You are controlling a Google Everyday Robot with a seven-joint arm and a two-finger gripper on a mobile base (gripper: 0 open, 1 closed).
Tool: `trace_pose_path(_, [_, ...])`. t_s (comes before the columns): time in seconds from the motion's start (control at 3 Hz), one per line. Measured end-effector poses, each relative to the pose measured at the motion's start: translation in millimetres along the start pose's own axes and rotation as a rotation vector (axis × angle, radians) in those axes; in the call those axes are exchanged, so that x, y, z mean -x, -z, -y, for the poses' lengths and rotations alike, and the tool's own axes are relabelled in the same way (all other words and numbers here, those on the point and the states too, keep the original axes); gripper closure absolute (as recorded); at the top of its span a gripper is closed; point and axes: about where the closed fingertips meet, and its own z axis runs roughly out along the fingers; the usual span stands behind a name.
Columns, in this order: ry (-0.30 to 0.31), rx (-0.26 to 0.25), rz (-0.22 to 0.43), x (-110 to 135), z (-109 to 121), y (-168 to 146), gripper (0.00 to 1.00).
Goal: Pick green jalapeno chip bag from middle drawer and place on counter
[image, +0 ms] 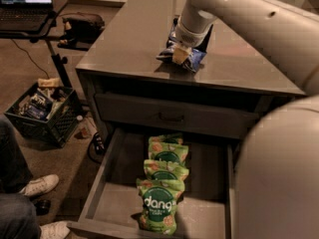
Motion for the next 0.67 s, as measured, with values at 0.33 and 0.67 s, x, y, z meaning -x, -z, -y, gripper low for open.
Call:
trace_pose_path(0.33, [0.007, 0.039, -0.019, -1.6, 17.2, -33.8, 1.0])
trace_pose_path(0.67, [0.007, 0.039, -0.019, -1.4, 17.4, -33.3, 0.82])
